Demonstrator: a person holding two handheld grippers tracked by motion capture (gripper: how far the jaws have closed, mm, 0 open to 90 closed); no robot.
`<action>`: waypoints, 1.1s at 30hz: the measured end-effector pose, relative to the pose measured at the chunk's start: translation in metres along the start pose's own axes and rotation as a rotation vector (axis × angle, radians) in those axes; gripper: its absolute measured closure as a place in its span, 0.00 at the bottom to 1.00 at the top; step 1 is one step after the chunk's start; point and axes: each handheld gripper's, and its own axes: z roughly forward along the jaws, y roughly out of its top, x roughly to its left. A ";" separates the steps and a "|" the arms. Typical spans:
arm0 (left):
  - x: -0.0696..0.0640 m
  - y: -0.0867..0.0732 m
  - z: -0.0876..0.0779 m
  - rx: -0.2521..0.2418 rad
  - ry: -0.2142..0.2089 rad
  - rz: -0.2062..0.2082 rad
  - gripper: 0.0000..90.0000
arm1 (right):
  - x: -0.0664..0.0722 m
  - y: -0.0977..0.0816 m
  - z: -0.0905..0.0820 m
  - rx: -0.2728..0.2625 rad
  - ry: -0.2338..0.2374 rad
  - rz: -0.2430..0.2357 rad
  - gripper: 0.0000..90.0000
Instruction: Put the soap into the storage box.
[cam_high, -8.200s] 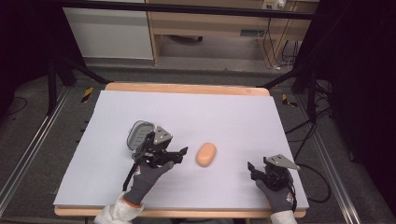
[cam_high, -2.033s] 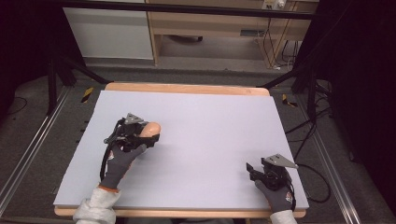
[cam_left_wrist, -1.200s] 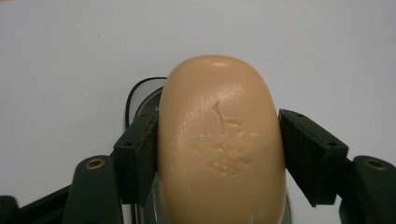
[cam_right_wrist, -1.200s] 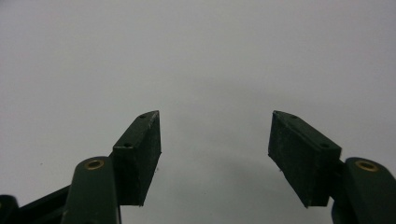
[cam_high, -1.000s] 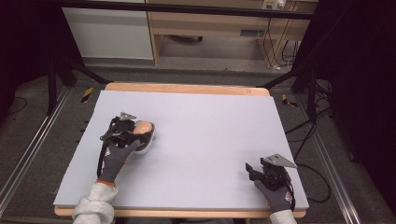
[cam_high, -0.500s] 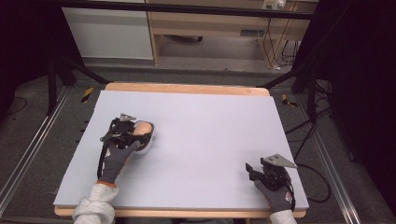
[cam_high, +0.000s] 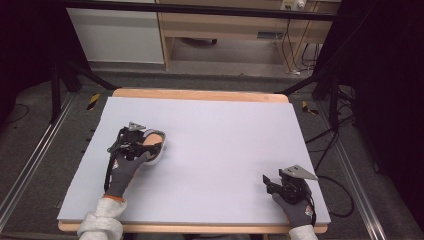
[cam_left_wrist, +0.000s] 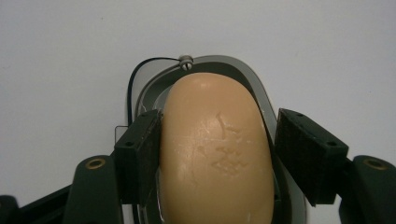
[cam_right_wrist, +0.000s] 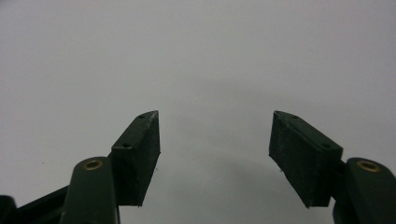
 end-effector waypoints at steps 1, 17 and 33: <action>-0.001 0.000 0.000 -0.003 -0.001 -0.002 0.35 | 0.000 0.000 0.000 0.001 0.002 0.002 0.37; -0.010 0.003 -0.005 -0.028 -0.020 0.024 0.34 | 0.000 0.000 -0.001 -0.002 0.000 0.004 0.37; -0.016 0.005 -0.013 -0.052 -0.024 0.043 0.35 | 0.000 0.000 -0.001 -0.003 0.000 0.002 0.37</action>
